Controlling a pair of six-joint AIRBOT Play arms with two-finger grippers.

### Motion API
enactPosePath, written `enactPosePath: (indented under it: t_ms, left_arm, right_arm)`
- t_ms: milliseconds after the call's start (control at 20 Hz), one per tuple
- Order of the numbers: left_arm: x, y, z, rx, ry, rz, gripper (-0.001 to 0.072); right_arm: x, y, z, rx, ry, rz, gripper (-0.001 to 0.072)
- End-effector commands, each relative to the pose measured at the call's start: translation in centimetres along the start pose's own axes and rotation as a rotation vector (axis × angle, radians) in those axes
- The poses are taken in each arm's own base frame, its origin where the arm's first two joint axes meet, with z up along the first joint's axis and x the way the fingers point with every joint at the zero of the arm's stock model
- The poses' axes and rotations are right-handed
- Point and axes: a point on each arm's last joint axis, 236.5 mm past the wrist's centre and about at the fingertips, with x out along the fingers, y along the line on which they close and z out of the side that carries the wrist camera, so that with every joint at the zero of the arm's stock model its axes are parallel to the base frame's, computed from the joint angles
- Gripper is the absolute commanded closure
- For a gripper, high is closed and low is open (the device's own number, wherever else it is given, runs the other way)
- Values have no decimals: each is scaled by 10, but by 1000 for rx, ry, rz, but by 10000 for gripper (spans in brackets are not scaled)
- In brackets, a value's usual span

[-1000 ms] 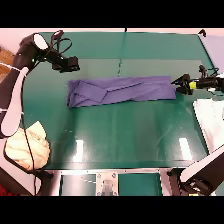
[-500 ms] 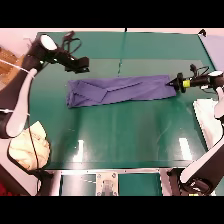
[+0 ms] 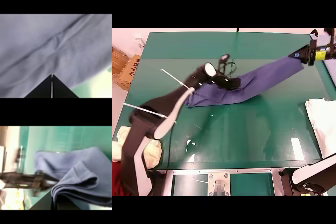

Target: Fold the shirts.

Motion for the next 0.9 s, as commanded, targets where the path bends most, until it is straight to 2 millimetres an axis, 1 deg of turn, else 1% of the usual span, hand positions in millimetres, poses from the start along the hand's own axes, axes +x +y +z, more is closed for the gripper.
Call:
enactPosePath:
  t_ms: [0,100,200,300,400,450,550,600,650,750,800,850]
  left_arm:
    - [44,-30,-20,-54,-24,-70,683]
    - [56,-31,-23,-104,-33,-92,683]
    - [58,-30,-25,-127,-27,-102,682]
    - [50,-30,-24,-127,-6,-111,683]
    - [28,-27,-18,-111,28,-119,682]
    - [13,-25,-12,-90,47,-128,683]
    - [-30,-16,4,-55,84,-127,683]
    - [-56,-7,15,-21,94,-100,684]
    - [-81,6,25,-2,101,-54,684]
    - [-139,37,47,28,80,71,683]
    - [-164,52,56,31,55,119,683]
    - [-190,65,64,30,31,162,683]
  right_arm:
    - [-16,60,-8,-119,-15,15,689]
    - [-17,74,-10,-150,-19,15,689]
    - [-16,76,-11,-153,-16,16,689]
    - [-15,76,-12,-151,-12,18,689]
    - [-12,76,-14,-151,-5,19,690]
    - [-10,78,-14,-153,-1,21,689]
    - [-3,84,-18,-155,16,31,689]
    - [4,89,-20,-162,30,39,690]
    - [13,96,-25,-172,50,50,689]
    - [38,111,-34,-171,89,77,689]
    - [54,121,-38,-182,100,90,689]
    - [74,131,-40,-188,99,106,689]
